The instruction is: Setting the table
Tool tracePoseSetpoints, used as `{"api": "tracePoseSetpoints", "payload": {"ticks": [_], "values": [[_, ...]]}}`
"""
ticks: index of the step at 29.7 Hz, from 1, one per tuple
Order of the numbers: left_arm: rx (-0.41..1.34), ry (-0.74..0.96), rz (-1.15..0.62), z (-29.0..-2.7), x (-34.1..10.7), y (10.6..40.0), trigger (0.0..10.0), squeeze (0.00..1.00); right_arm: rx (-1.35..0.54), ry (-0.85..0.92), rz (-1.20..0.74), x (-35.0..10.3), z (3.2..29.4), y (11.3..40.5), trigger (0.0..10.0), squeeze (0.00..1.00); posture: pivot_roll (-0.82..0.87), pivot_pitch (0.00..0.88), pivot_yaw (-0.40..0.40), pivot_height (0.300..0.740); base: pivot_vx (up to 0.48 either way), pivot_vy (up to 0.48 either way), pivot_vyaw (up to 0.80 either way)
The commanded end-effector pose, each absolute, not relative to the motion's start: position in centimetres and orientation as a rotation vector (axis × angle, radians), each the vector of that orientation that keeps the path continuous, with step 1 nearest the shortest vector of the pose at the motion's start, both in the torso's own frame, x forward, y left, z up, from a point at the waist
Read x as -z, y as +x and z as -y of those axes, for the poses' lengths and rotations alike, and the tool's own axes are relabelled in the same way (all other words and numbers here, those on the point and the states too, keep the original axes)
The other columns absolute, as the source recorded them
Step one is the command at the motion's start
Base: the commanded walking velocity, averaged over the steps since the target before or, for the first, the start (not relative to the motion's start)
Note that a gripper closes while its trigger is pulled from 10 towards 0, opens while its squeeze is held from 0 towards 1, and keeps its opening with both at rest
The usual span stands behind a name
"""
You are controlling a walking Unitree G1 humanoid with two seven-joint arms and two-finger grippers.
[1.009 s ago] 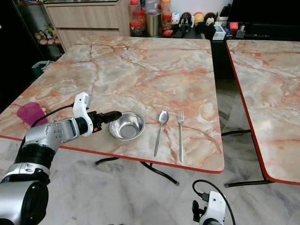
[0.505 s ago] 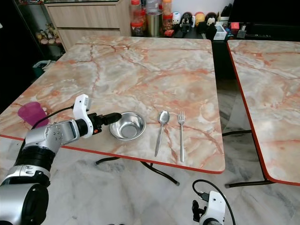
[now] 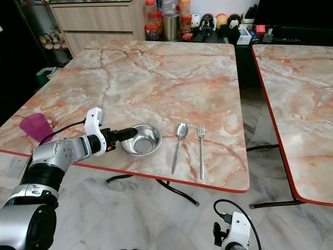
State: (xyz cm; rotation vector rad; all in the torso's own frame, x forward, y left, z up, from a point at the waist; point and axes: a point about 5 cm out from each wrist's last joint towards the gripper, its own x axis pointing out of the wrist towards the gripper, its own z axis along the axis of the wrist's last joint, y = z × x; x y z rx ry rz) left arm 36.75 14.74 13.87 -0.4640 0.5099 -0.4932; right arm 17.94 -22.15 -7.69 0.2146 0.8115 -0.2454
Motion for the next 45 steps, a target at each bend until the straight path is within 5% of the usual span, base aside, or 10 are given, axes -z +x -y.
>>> {"api": "tracePoseSetpoints", "payload": {"ticks": [1, 32, 33, 34, 35, 38, 45], "values": [[0.463, -0.456, -0.52, -15.5, -13.5, 36.6, 10.0, 0.0, 0.251, 0.221, -0.804, 7.7, 22.2, 17.9, 10.0, 0.0, 0.08, 0.045, 0.064, 0.736, 0.0, 0.0, 0.0], [0.48, -0.411, -0.608, -15.1, -12.3, 36.2, 9.5, 0.0, 0.25, 0.223, -0.801, 7.6, 22.2, 18.0, 10.0, 0.0, 0.08, 0.041, 0.066, 0.736, 0.0, 0.0, 0.0], [0.481, -0.41, -0.609, -15.1, -12.3, 36.2, 8.4, 0.0, 0.25, 0.223, -0.801, 7.6, 22.1, 18.0, 10.0, 0.0, 0.08, 0.041, 0.066, 0.736, 0.0, 0.0, 0.0], [0.481, -0.41, -0.609, -15.1, -12.3, 36.2, 8.4, 0.0, 0.25, 0.223, -0.801, 7.6, 22.1, 18.0, 10.0, 0.0, 0.08, 0.041, 0.066, 0.736, 0.0, 0.0, 0.0], [0.479, -0.407, -0.612, -15.1, -12.3, 36.2, 4.6, 0.0, 0.25, 0.223, -0.801, 7.6, 22.2, 18.0, 10.0, 0.0, 0.08, 0.041, 0.066, 0.736, 0.0, 0.0, 0.0], [0.479, -0.406, -0.613, -15.1, -12.3, 36.2, 2.7, 0.0, 0.25, 0.223, -0.801, 7.6, 22.2, 18.0, 10.0, 0.0, 0.08, 0.041, 0.066, 0.736, 0.0, 0.0, 0.0], [0.477, -0.407, -0.613, -15.1, -12.2, 36.2, 3.0, 0.0, 0.249, 0.223, -0.8, 7.6, 22.1, 18.0, 10.0, 0.0, 0.07, 0.041, 0.068, 0.736, 0.0, 0.0, 0.0]]}}
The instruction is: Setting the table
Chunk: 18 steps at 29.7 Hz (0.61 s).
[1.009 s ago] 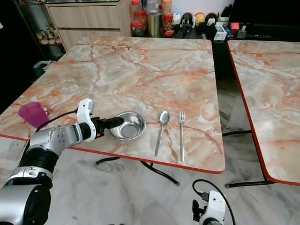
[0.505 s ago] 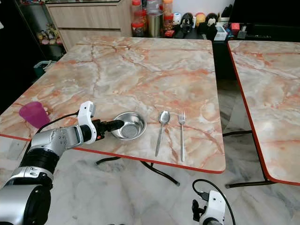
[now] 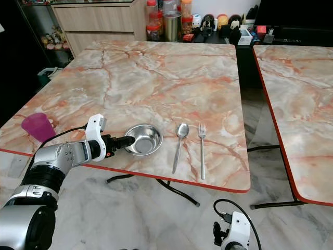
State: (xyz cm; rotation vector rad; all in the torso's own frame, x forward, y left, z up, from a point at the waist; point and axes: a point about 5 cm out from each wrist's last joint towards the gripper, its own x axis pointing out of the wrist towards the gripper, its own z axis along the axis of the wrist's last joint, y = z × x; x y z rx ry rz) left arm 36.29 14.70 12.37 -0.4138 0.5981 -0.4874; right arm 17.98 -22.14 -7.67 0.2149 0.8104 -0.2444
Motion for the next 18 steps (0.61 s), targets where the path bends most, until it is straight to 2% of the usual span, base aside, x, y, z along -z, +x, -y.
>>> {"api": "tracePoseSetpoints", "payload": {"ticks": [1, 4, 6, 7, 9, 18], "values": [[0.477, -0.408, -0.613, -15.14, -12.2, 36.22, 3.0, 0.0, 0.249, 0.223, -0.8, 7.63, 22.14, 18.0, 10.0, 0.0, 0.07, 0.041, 0.068, 0.736, 0.0, 0.0, 0.0], [0.476, -0.408, -0.613, -15.15, -12.19, 36.22, 3.0, 0.0, 0.249, 0.223, -0.8, 7.63, 22.14, 17.99, 10.0, 0.0, 0.07, 0.041, 0.068, 0.736, 0.0, 0.0, 0.0], [0.479, -0.406, -0.614, -15.15, -12.17, 36.22, 3.9, 0.0, 0.249, 0.223, -0.8, 7.63, 22.13, 18.01, 10.0, 0.0, 0.08, 0.04, 0.066, 0.736, 0.0, 0.0, 0.0], [0.479, -0.405, -0.614, -15.17, -12.17, 36.22, 6.9, 0.0, 0.248, 0.223, -0.799, 7.62, 22.12, 18.02, 10.0, 0.0, 0.08, 0.041, 0.067, 0.736, 0.0, 0.0, 0.0], [0.479, -0.402, -0.614, -15.19, -12.17, 36.23, 10.0, 0.0, 0.247, 0.223, -0.799, 7.62, 22.11, 18.04, 10.0, 0.0, 0.08, 0.041, 0.067, 0.736, 0.0, 0.0, 0.0], [0.495, -0.406, -0.615, -14.69, -12.25, 36.32, 10.0, 0.0, 0.248, 0.225, -0.799, 7.63, 22.08, 18.03, 10.0, 0.0, 0.08, 0.039, 0.066, 0.736, 0.0, 0.0, 0.0]]}}
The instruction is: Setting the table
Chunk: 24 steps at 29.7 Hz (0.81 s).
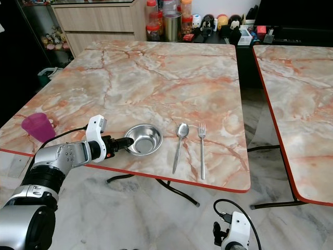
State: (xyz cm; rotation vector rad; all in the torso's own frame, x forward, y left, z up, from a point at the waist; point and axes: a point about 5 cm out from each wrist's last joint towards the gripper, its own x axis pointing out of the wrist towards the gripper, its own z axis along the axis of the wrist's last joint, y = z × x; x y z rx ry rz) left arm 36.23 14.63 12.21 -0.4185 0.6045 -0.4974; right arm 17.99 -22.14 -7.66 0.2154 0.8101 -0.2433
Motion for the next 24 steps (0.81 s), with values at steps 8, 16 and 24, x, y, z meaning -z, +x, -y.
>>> {"api": "tracePoseSetpoints", "payload": {"ticks": [8, 16, 24], "values": [[0.505, -0.407, -0.615, -14.26, -12.12, 36.44, 10.0, 0.0, 0.246, 0.223, -0.8, 7.64, 22.1, 17.99, 10.0, 0.0, 0.07, 0.04, 0.066, 0.736, 0.0, 0.0, 0.0], [0.49, -0.423, -0.599, -14.24, -12.04, 36.68, 7.9, 0.0, 0.244, 0.223, -0.799, 7.62, 22.11, 18.02, 10.0, 0.0, 0.07, 0.04, 0.065, 0.736, 0.0, 0.0, 0.0], [0.469, -0.438, -0.583, -14.18, -12.04, 36.91, 8.3, 0.0, 0.243, 0.222, -0.797, 7.59, 22.12, 18.07, 10.0, 0.0, 0.07, 0.038, 0.065, 0.736, 0.0, 0.0, 0.0]]}}
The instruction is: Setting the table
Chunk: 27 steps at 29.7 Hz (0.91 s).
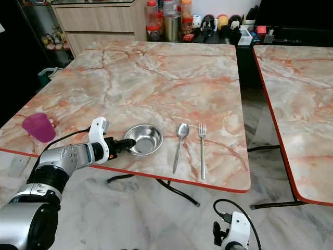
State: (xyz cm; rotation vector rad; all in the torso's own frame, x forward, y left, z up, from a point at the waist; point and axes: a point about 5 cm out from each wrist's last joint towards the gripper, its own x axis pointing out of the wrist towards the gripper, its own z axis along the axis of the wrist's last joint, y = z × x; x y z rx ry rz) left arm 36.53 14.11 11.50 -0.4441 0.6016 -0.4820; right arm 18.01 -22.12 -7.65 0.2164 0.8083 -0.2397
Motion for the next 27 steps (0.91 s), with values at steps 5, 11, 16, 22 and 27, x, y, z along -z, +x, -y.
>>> {"api": "tracePoseSetpoints", "payload": {"ticks": [5, 11, 16, 22, 27], "values": [[0.464, -0.466, -0.574, -13.9, -11.95, 37.02, 0.6, 0.0, 0.243, 0.223, -0.796, 7.6, 22.11, 18.06, 10.0, 0.0, 0.07, 0.039, 0.066, 0.736, 0.0, 0.0, 0.0], [0.463, -0.475, -0.576, -13.72, -11.8, 37.04, 0.0, 0.0, 0.245, 0.223, -0.796, 7.6, 22.14, 18.04, 10.0, 0.0, 0.07, 0.039, 0.066, 0.736, 0.0, 0.0, 0.0], [0.454, -0.475, -0.583, -13.8, -11.65, 37.05, 0.0, 0.0, 0.246, 0.222, -0.797, 7.6, 22.14, 18.03, 10.0, 0.0, 0.07, 0.039, 0.066, 0.736, 0.0, 0.0, 0.0], [0.45, -0.476, -0.583, -13.9, -11.54, 37.04, 0.0, 0.0, 0.245, 0.222, -0.797, 7.59, 22.18, 18.04, 10.0, 0.0, 0.07, 0.039, 0.065, 0.736, 0.0, 0.0, 0.0], [0.449, -0.477, -0.583, -13.89, -11.53, 37.05, 0.0, 0.0, 0.245, 0.221, -0.797, 7.59, 22.19, 18.04, 10.0, 0.0, 0.07, 0.039, 0.065, 0.736, 0.0, 0.0, 0.0]]}}
